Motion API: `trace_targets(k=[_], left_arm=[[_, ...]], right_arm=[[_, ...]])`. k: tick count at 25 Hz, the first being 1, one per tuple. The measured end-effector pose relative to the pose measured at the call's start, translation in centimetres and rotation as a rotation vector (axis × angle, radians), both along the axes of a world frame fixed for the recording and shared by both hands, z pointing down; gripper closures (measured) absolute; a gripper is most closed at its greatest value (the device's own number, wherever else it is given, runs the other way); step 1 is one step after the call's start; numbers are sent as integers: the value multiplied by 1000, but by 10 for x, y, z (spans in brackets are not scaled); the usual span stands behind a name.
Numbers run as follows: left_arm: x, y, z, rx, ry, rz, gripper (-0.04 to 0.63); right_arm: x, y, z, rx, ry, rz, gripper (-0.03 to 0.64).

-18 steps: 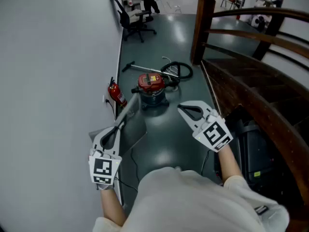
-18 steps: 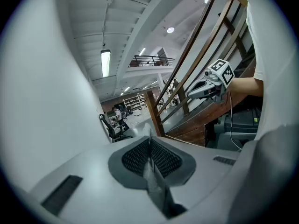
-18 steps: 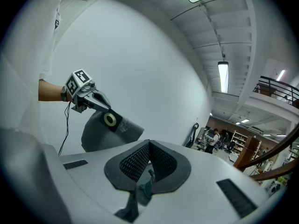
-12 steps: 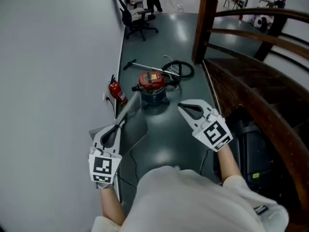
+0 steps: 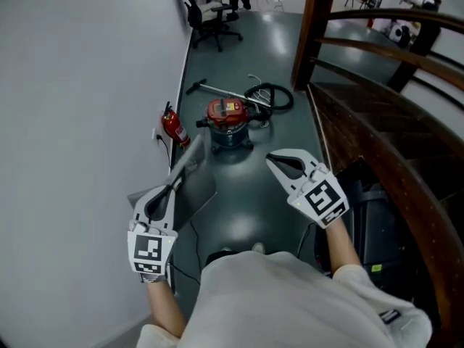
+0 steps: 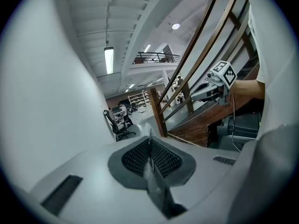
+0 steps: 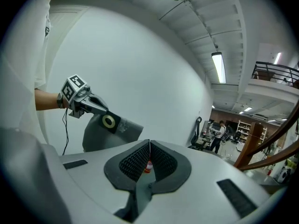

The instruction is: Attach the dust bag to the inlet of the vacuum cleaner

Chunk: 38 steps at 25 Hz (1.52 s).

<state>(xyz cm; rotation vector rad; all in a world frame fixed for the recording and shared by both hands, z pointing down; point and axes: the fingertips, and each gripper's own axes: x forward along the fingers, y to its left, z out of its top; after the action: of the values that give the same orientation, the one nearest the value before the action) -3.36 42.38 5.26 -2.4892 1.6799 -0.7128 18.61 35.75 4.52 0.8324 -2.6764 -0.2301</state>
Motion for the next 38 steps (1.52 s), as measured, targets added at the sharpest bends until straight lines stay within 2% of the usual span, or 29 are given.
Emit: trace_targets(k=[5, 12, 20, 28, 38], left_arm=[[2, 2, 3, 1, 36, -72, 575], [1, -25, 15, -6, 57, -80, 575], [-19, -107, 26, 9, 75, -41, 575], [-55, -207, 14, 20, 85, 1, 575], [-92, -271, 17, 6, 112, -35, 575]], right_arm=[[18, 0, 16, -27, 15, -28, 588], [16, -27, 15, -36, -39, -51, 589], [-5, -103, 9, 21, -37, -11, 589], [-36, -184, 0, 17, -34, 21, 589], [-62, -241, 1, -13, -63, 47, 588]])
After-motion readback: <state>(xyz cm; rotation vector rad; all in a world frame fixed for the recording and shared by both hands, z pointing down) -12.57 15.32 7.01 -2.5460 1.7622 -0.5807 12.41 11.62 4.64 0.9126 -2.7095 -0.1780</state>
